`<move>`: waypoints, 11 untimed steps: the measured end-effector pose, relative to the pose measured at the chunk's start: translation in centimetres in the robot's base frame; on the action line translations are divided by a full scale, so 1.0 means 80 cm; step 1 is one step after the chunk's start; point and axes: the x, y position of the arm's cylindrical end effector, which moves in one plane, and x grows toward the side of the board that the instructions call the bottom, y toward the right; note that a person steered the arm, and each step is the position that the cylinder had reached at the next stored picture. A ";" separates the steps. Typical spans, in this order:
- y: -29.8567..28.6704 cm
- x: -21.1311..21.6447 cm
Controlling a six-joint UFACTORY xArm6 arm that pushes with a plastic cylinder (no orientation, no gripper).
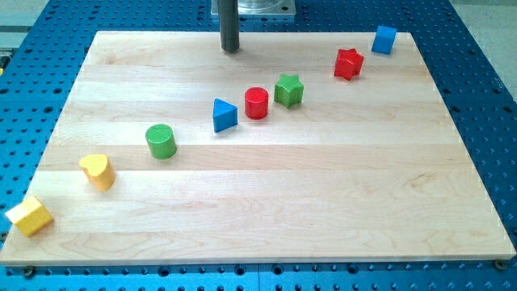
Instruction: Place your arm diagonal to red star
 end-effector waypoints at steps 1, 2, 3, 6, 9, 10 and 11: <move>-0.001 0.000; -0.001 0.001; -0.002 0.001; -0.002 0.012; 0.092 0.003; 0.182 0.002; 0.277 0.015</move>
